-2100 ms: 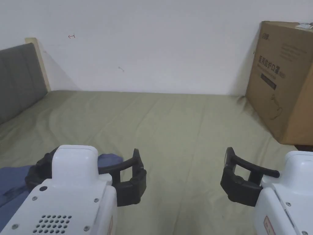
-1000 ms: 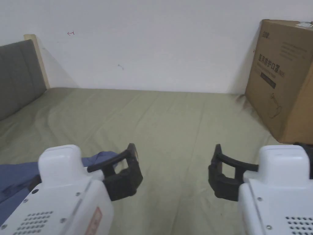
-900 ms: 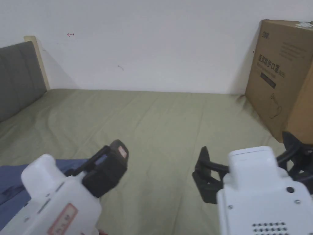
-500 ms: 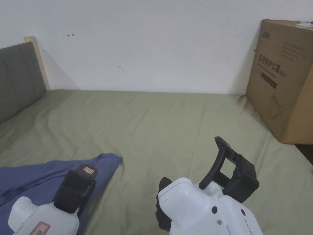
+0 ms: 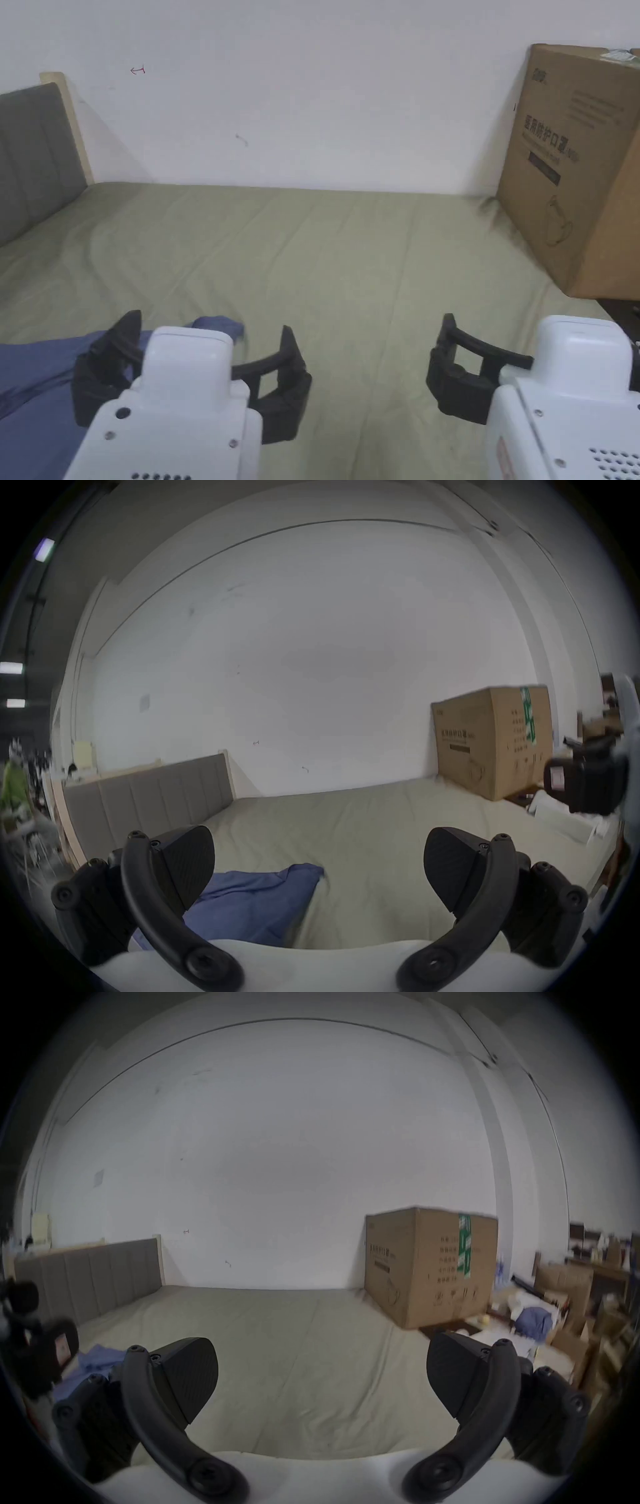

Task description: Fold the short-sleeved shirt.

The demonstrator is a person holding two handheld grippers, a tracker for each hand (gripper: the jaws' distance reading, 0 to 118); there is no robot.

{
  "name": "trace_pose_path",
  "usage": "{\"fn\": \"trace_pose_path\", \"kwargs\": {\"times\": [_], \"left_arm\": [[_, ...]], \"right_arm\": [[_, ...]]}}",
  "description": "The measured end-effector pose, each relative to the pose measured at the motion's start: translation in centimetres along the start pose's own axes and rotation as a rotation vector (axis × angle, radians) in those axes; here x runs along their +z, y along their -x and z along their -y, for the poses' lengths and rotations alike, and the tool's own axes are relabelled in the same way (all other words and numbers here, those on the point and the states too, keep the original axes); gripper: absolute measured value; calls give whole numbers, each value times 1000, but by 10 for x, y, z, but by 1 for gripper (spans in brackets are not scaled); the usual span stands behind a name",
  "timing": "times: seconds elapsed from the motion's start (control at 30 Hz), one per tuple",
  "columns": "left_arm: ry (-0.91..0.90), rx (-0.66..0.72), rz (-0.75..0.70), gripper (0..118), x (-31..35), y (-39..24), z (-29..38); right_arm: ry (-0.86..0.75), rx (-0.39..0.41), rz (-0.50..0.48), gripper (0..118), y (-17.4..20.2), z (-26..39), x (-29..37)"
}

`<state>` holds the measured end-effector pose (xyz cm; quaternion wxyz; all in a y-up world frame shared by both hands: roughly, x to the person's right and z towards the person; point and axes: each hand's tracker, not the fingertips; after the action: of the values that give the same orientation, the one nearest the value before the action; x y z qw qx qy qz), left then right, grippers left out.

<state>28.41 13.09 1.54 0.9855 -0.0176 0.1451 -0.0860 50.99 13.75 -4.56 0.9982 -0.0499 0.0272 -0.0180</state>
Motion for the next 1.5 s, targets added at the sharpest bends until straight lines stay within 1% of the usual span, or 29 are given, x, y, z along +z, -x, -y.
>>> {"fn": "trace_pose_path", "kwargs": {"times": [0.03, 0.1, 0.17, 0.23, 0.27, 0.4, 0.47, 0.5, 0.53, 0.57, 0.6, 0.63, 0.67, 0.7, 0.73, 0.77, 0.8, 0.83, 0.9, 0.97, 1.1, 1.2, 1.3, 1.37, 1.43, 1.5], "left_arm": [[-1, 34, 6, 118, 0, 0, 3], [11, 106, 11, 118, -2, 4, 4], [2, 142, 18, 118, -4, 10, 4], [-8, 146, 11, 118, -5, 14, 2], [-13, 145, 3, 118, -5, 15, 1], [-23, 107, 3, 118, -5, 14, -1], [-14, 108, 13, 118, -5, 16, -4], [-8, 115, 21, 117, -4, 15, -6], [-5, 127, 31, 115, -4, 16, -7], [-6, 132, 39, 109, -2, 17, -8], [-20, 136, 50, 92, -1, 17, -8], [-32, 136, 52, 72, 1, 16, -9], [-35, 129, 44, 49, 1, 15, -10], [-40, 120, 24, 23, 1, 14, -10], [-43, 119, 16, 10, 1, 14, -10], [-45, 121, 23, 3, 0, 14, -10], [-46, 131, 33, 0, 1, 16, -10], [-46, 152, 48, 0, 1, 18, -10], [-24, 170, 52, 0, -1, 20, -12], [-5, 180, 66, 0, -3, 23, -12], [-3, 198, 50, 0, -3, 26, -12], [1, 189, 28, 0, -3, 31, -14], [0, 197, -5, 0, 1, 44, -18], [1, 195, -37, 0, 6, 60, -20], [-2, 169, -122, 0, 14, 76, -23], [-1, 155, -188, 0, 23, 95, -25]], "right_arm": [[17, -66, -25, 118, -5, 2, -2], [30, -135, -52, 118, -12, 4, -2], [6, -101, -38, 118, -9, 5, 0], [-53, -16, -29, 118, -6, 3, 2], [-67, 3, -27, 118, -4, 2, 3], [-86, -23, -61, 118, -1, -2, 6], [-82, -31, -82, 118, 0, -3, 6], [-83, -28, -80, 116, 1, -3, 7], [-85, -21, -78, 113, 2, -3, 8], [-86, -11, -80, 105, 2, -3, 9], [-86, -3, -87, 82, 2, -3, 9], [-82, 1, -89, 58, 3, -3, 10], [-78, 4, -82, 37, 4, -3, 10], [-76, 2, -76, 21, 4, -3, 10], [-75, -5, -72, 18, 3, -3, 10], [-76, -15, -70, 14, 3, -3, 10], [-73, -21, -72, 0, 1, -3, 10], [-70, -23, -76, 0, 1, -4, 10], [-81, -15, -48, 0, 1, -3, 11], [-72, -4, -60, 0, 1, -5, 10], [-70, -8, -70, 0, 2, -4, 10], [-67, 8, -91, 0, 8, -7, 9], [-69, 2, -140, 0, 17, -11, 7], [-66, -1, -193, 0, 30, -14, 4], [-62, -3, -262, 0, 46, -15, 3], [-58, 11, -334, 0, 67, -15, 3]]}}
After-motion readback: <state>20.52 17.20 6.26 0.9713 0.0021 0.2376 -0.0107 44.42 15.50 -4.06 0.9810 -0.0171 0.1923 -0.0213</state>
